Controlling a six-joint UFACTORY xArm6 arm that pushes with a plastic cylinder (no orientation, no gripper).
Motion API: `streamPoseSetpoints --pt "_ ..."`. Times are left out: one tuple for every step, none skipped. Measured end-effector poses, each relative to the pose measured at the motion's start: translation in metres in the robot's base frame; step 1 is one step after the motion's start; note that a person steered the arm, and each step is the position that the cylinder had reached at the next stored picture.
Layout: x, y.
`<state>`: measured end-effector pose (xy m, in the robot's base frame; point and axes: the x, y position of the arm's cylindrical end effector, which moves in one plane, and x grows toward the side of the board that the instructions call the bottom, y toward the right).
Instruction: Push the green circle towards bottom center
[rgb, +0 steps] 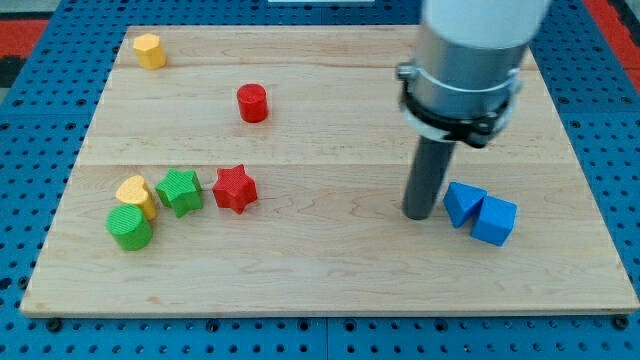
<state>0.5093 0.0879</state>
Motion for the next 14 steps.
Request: streamPoseSetpoints --pt "0.001 -0.062" --pt "0.001 -0.069" --pt "0.001 -0.068" --pt "0.002 -0.068" --pt "0.006 -0.068" --pt "0.023 -0.067" --pt "0.024 -0.084" --pt "-0.002 -0.093" --pt "0.050 -0.107" --pt "0.073 -0.189" --pt "0.072 -0.300" --pt "0.034 -0.324" --pt "0.003 -0.295" --pt "0.002 -0.257"
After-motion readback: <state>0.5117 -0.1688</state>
